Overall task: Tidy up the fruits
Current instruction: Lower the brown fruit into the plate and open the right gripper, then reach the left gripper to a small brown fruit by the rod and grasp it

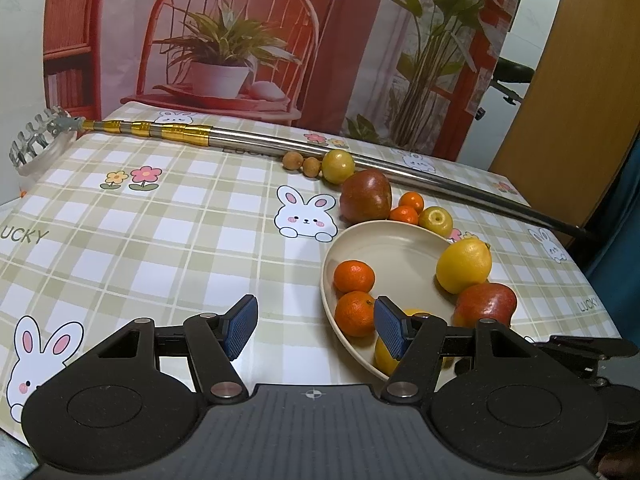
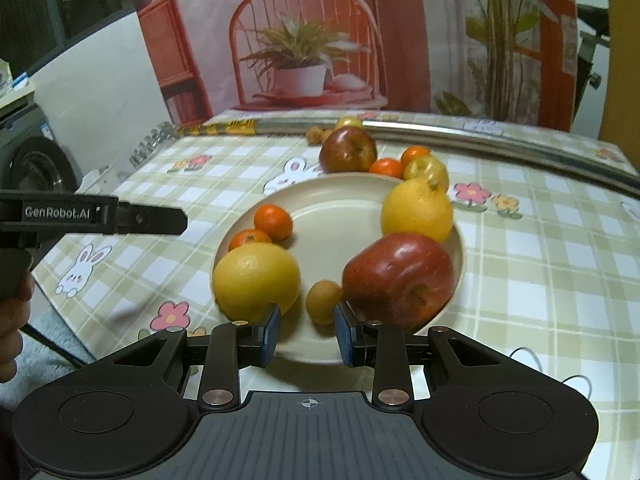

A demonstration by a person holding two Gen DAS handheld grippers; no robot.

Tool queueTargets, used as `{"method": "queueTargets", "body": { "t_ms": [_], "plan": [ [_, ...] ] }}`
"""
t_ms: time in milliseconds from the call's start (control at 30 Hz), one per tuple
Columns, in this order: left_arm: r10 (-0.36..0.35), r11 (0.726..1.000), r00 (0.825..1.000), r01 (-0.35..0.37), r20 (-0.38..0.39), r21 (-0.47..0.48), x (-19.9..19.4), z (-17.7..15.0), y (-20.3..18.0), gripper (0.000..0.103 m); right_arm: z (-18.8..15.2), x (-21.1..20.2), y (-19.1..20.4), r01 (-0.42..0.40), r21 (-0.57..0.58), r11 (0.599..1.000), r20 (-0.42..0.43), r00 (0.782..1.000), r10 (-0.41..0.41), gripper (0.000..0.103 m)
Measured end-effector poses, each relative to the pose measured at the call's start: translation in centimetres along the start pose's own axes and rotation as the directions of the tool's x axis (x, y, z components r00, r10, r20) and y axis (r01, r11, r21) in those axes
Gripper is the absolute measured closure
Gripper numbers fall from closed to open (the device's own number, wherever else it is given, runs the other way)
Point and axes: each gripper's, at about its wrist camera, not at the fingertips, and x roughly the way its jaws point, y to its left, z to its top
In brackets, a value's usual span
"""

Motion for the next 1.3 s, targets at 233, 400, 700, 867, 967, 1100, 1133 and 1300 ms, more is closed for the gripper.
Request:
{"method": "queueTargets", "body": {
  "t_ms": [233,400,700,867,967,1100,1133,1300],
  "plan": [
    [0.002,1.0,1.0,-0.002,0.006,-0.002,-0.1,0.1,0.0,0.036,0.7,-1.2,-0.2,0.027,-0.019,0.999,0.068,0.997,-0.026,0.076],
    [0.007,1.0,0.999,-0.007,0.031,0.001,-0.5,0.8,0.4,0.036,1.8,-1.9,-1.0,0.05,-0.011,0.999,0.113,0.992,-0.049,0.075],
    [-0.007,0.999,0.998,0.004,0.069,0.045,-1.0,4.5,1.7,0.036,4.7,-2.2,-4.2,0.101,0.024,0.995,0.17,0.98,-0.103,0.075],
    [0.009,0.999,0.996,-0.013,0.09,0.049,-0.8,6.9,2.5,0.037,6.5,-1.8,-5.9,0.112,0.043,0.993,0.197,0.973,-0.119,0.075],
    [0.01,0.999,0.996,-0.015,0.093,0.043,-0.5,8.5,3.1,0.037,7.5,-1.5,-6.8,0.119,0.049,0.992,0.213,0.969,-0.127,0.075],
    [0.009,0.999,0.996,-0.014,0.093,0.05,0.3,10.2,3.5,0.037,8.6,-1.0,-7.9,0.121,0.068,0.99,0.224,0.966,-0.133,0.075],
    [0.01,0.998,0.996,-0.015,0.093,0.054,0.6,10.4,3.4,0.037,8.8,-0.9,-8.2,0.122,0.072,0.99,0.223,0.965,-0.135,0.075],
    [0.003,0.999,0.998,-0.007,0.062,0.052,3.2,11.4,3.4,0.038,9.3,0.2,-9.4,0.129,0.097,0.987,0.213,0.966,-0.147,0.075]
  ]
}}
